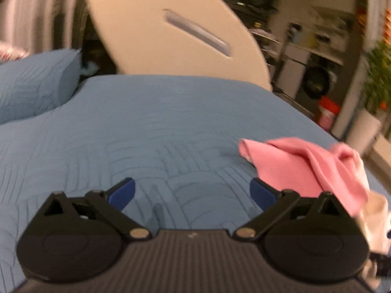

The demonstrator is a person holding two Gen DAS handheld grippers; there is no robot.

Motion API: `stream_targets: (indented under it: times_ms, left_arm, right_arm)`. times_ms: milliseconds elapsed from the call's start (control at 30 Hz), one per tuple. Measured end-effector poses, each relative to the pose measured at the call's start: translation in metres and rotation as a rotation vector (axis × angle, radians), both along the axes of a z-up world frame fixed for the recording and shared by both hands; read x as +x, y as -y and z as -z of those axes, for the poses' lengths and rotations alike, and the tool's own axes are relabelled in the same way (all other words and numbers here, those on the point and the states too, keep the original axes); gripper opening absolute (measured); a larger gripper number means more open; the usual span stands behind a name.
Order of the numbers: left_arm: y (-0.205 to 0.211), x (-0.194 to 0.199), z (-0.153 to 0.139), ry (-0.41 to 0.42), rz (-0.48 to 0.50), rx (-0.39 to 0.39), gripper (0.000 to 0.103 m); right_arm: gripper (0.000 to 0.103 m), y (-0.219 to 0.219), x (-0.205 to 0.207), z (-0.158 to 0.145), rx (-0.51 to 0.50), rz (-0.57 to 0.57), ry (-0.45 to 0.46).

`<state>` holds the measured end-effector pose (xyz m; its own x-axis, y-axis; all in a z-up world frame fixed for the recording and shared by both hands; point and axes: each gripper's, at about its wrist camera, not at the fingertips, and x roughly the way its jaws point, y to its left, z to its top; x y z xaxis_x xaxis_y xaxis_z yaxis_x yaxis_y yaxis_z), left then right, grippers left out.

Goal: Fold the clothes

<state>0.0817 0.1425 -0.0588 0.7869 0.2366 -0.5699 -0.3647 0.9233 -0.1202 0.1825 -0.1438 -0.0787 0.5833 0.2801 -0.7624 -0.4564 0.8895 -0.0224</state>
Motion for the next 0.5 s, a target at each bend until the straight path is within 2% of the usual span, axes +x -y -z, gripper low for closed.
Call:
stream_targets:
  times_ms: [33,67,133,167,233,300,333,367,400,433,467,500]
  left_arm:
    - [0.004,0.000,-0.001,0.005,0.037,0.008,0.101]
    - [0.007,-0.001,-0.002,0.013,0.070,0.006,0.101]
    - [0.008,-0.002,-0.004,0.031,0.121,-0.033,0.101]
    - [0.009,-0.002,-0.004,0.039,0.139,-0.055,0.101]
    - [0.010,-0.006,-0.004,0.076,0.163,-0.100,0.101]
    - [0.012,-0.005,-0.002,0.084,0.162,-0.102,0.101]
    - [0.012,-0.005,-0.001,0.075,0.155,-0.097,0.101]
    - [0.013,-0.005,0.001,0.061,0.146,-0.090,0.101]
    - [0.013,-0.005,0.004,0.036,0.131,-0.072,0.101]
    - [0.012,-0.006,0.005,0.024,0.117,-0.057,0.101]
    - [0.011,-0.005,0.004,0.023,0.110,-0.052,0.101]
    - [0.009,-0.005,0.002,0.026,0.105,-0.054,0.101]
  right_arm:
    - [0.022,-0.001,-0.002,-0.007,0.051,-0.014,-0.013]
    - [0.010,-0.006,-0.009,-0.019,0.084,-0.067,0.011]
    - [0.009,-0.027,-0.037,-0.035,0.104,-0.211,0.106]
    - [0.004,-0.039,-0.054,-0.042,0.138,-0.303,0.135]
    - [0.004,-0.068,-0.110,-0.060,0.254,-0.614,0.180]
    - [0.004,-0.093,-0.168,-0.072,0.278,-0.863,0.192]
    - [0.004,-0.104,-0.190,-0.074,0.275,-0.950,0.206]
    - [0.002,-0.111,-0.205,-0.073,0.230,-0.977,0.262]
    - [0.004,-0.116,-0.218,-0.068,0.156,-0.977,0.362]
    - [0.011,-0.116,-0.219,-0.063,0.106,-0.955,0.429]
    - [0.038,-0.114,-0.208,-0.056,0.049,-0.889,0.466]
    - [0.070,-0.108,-0.184,-0.045,-0.064,-0.745,0.528]
